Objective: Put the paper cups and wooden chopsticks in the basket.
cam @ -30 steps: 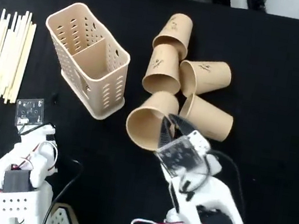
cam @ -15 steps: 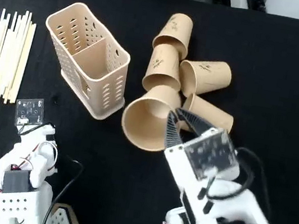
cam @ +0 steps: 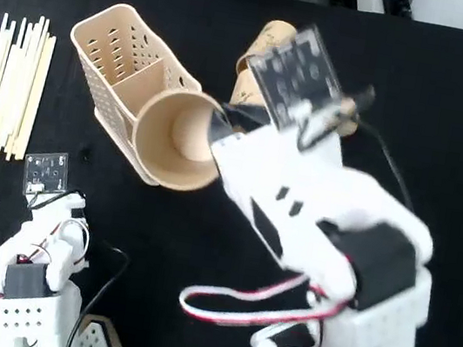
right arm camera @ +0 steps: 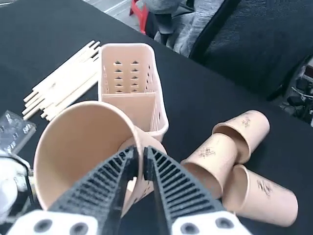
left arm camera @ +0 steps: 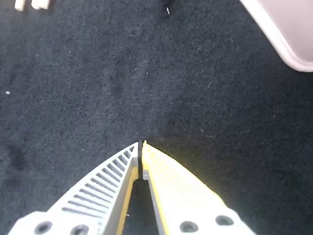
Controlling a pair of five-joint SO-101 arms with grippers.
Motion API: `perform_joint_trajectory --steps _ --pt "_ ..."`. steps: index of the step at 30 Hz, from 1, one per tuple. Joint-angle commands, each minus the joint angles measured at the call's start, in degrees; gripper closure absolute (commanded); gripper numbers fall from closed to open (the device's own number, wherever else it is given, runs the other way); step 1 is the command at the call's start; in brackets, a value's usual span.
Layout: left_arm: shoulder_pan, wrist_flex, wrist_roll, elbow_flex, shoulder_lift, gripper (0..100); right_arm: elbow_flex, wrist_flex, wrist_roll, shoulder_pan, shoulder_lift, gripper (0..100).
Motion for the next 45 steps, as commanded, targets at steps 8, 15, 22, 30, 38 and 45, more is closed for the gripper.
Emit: perform_joint_trajectory --steps 8,15,22,30,38,45 --pt "0.6 0.3 0.4 0.9 -0.1 97 -32.7 2.6 -1.1 -4.8 21.1 98.6" --pt "0.6 0.3 0.4 0.9 -0.1 97 -41.9 2.6 -1.1 -4.8 33.5 98.6" --pt "0.6 0.3 0.4 0.9 -0.1 97 -44.4 2.9 -6.9 -3.3 39.8 98.6" --pt "0.6 0.3 0.4 0.9 -0.1 97 -44.2 4.0 -12.7 2.8 43.0 98.6" --pt "0.6 0.3 0.4 0.9 -0.1 97 -43.8 7.7 -12.8 1.7 43.5 98.6" --pt "0.6 0.3 0.4 0.9 -0.1 97 -43.6 9.6 -12.7 0.4 44.0 98.5"
